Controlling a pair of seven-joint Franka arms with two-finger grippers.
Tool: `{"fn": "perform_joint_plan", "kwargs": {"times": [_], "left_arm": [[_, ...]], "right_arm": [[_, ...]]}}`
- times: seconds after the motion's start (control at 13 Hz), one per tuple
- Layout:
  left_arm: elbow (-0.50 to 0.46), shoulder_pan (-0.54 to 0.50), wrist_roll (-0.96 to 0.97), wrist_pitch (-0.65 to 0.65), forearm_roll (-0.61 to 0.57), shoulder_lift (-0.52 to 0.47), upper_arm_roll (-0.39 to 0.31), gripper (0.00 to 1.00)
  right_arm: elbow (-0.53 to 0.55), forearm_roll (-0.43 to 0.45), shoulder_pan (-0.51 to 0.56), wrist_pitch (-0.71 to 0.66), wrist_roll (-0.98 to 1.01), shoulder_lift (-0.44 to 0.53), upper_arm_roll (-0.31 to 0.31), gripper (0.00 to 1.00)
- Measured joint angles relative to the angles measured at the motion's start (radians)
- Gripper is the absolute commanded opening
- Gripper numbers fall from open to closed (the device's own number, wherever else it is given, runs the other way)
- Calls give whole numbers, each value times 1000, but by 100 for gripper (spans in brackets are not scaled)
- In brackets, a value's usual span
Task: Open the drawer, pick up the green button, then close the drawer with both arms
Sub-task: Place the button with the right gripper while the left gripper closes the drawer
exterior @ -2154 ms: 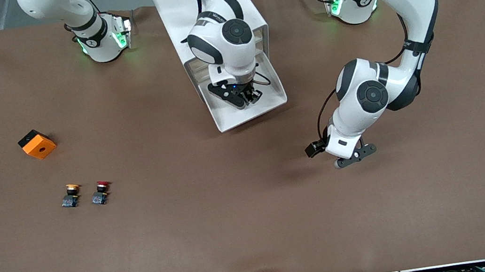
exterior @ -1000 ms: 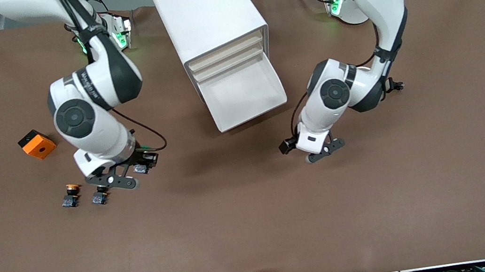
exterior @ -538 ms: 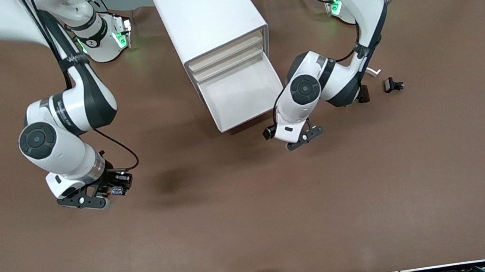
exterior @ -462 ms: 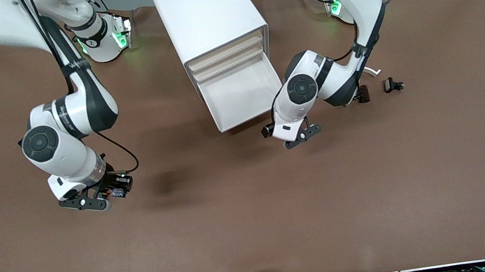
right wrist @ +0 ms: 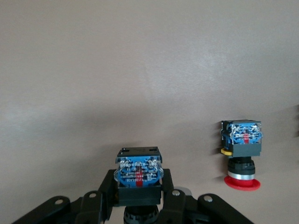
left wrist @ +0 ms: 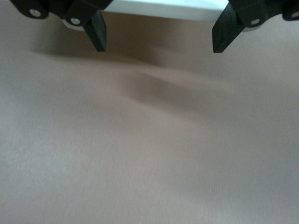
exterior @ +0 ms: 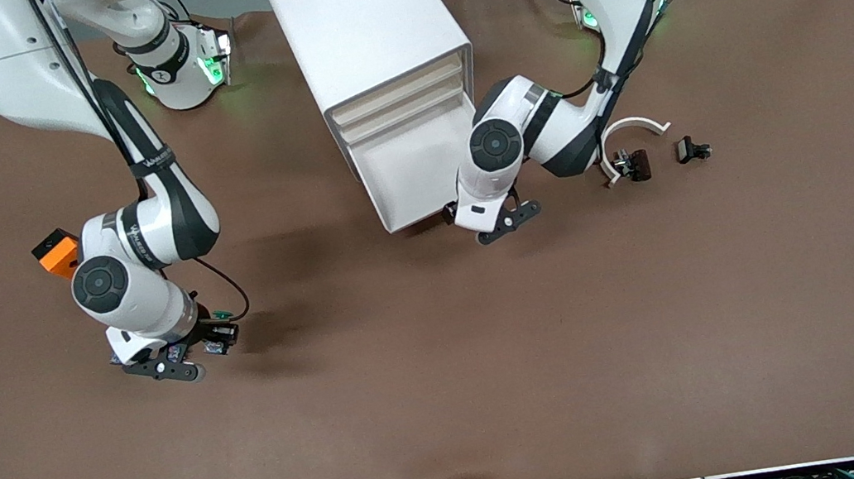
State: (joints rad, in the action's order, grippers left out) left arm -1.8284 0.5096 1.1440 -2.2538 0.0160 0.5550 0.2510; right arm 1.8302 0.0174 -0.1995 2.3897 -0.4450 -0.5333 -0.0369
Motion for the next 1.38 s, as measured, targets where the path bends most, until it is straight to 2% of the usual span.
{"fn": "perform_joint_plan", "kwargs": {"times": [0.77, 0.85, 0.92, 1.0, 1.23, 1.38], "left_arm": [[1, 17, 100, 18, 35, 3, 77, 100], [1, 17, 111, 20, 40, 7, 91, 100], [1, 17, 130, 21, 42, 13, 106, 100], [2, 17, 146, 21, 42, 21, 120, 100], [8, 18, 160, 21, 47, 43, 146, 100], [12, 17, 160, 21, 100, 50, 150, 100]], "right_arm": [[1, 0, 19, 85, 0, -96, 2, 0], [1, 0, 19, 87, 0, -101, 2, 7], [0, 0, 20, 87, 0, -102, 2, 96], [-1, 0, 20, 87, -1, -102, 2, 100], [-9, 0, 29, 83, -1, -102, 1, 100], [-44, 0, 37, 12, -1, -99, 1, 100]]}}
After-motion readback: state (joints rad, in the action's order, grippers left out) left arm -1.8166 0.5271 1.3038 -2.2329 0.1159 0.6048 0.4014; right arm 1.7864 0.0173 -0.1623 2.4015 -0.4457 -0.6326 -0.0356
